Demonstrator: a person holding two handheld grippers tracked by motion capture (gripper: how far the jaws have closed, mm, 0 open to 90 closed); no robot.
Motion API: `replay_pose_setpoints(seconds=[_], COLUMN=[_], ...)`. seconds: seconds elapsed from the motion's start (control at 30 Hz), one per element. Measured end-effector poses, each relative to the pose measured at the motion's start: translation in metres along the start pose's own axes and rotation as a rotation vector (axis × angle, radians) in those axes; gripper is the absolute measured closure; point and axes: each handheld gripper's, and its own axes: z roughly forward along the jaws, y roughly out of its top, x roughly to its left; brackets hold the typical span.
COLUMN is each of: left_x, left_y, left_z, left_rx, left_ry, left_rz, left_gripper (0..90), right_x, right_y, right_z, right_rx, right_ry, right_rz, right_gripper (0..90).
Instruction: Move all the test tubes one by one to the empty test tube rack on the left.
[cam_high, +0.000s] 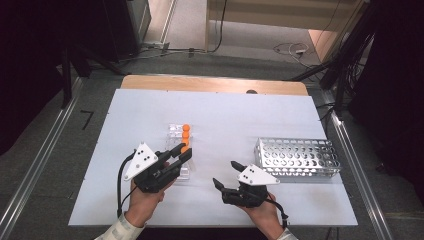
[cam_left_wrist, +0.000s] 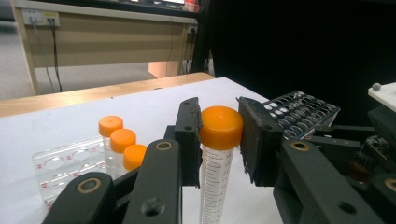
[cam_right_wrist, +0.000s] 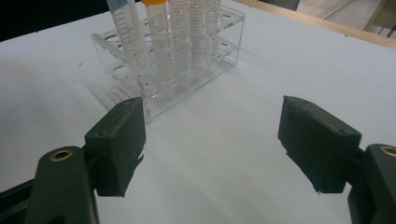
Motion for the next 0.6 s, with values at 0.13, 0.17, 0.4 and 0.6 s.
replay_pose_setpoints(seconds=[0.13,0.17,0.4,0.6], left_x=[0.0020,0.0026,0.0059,0.0081], left_y=[0.0014,0.0021,0.0038,0.0042], left_z=[-0.0016,-0.0022,-0.0052,-0.0068], left_rx=[-0.005,-0.007,-0.017,-0.021], left_ry=[0.005,0.007,0.033,0.057], left_rz=[-0.001,-0.001,0.009,0.016], left_gripper=[69.8,69.8,69.8,69.7], right_x=[-0.0010,-0.0013,-0.0012,-0.0021], right_y=[0.0001,0.0000,-0.0003,-0.0006], right_z=[-0.0008,-0.0009,-0.0011,-0.0014], right_rx=[0.000,0.000,0.002,0.002], right_ry=[-0.003,-0.004,-0.004,-0.005], right_rz=[0.004,0.003,0.006,0.003], right_gripper=[22.0,22.0,22.1,22.2])
